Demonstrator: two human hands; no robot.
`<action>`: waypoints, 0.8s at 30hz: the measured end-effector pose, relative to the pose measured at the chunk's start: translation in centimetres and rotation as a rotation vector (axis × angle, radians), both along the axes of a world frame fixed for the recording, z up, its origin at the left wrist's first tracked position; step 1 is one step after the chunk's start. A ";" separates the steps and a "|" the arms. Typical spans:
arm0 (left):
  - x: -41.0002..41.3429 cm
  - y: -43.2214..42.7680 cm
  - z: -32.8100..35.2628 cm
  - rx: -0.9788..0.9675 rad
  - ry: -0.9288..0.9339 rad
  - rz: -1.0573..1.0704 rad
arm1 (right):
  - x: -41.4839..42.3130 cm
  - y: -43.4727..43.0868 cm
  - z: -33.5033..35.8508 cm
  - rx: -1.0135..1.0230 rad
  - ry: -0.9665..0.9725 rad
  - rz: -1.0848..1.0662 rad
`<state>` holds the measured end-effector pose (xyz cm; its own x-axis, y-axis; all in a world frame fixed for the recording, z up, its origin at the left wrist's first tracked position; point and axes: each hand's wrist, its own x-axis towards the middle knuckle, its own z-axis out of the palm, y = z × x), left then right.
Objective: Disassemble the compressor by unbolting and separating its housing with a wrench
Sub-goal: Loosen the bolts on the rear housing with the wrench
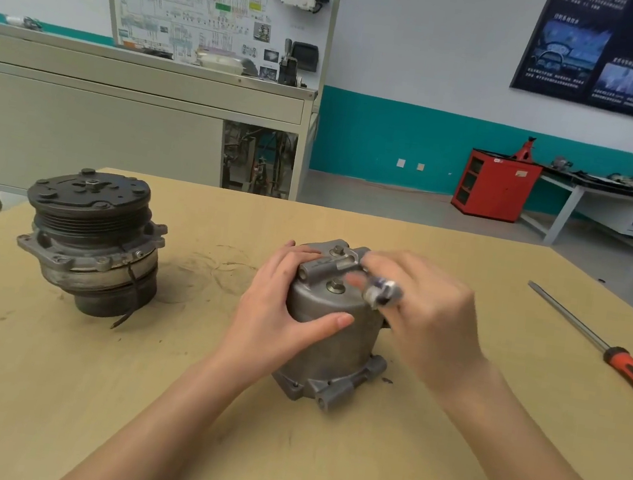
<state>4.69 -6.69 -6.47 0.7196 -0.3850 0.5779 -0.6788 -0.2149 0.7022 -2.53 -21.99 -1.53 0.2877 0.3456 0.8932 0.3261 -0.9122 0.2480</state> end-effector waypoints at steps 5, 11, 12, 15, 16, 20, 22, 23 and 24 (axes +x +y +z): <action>0.1 0.0 -0.2 -0.044 -0.013 -0.031 | 0.4 1.5 -1.5 -0.091 -0.094 -0.190; 0.2 0.0 -0.3 -0.036 -0.001 -0.002 | 0.6 -0.3 -1.8 0.038 -0.021 -0.006; 0.2 0.0 -0.2 -0.028 0.005 0.002 | 0.4 -1.3 -2.0 0.213 0.057 0.131; 0.1 -0.1 -0.2 -0.019 0.017 0.006 | 0.5 -3.6 -2.8 0.944 0.308 0.456; 0.1 -0.2 -0.1 -0.017 0.020 0.009 | 1.2 -4.1 -2.8 1.168 0.387 0.512; 0.1 -0.2 -0.1 -0.020 0.030 0.004 | 4.5 -5.9 -1.5 1.581 0.715 0.653; 0.1 -0.2 -0.1 -0.020 0.026 0.002 | 6.0 -6.3 -0.6 1.635 0.834 0.744; 0.1 -0.2 -0.1 -0.015 0.024 0.003 | 6.6 -6.4 -0.3 1.664 0.888 0.786; 0.2 -0.2 -0.1 -0.009 0.023 0.005 | 7.0 -6.5 -0.1 1.685 0.937 0.825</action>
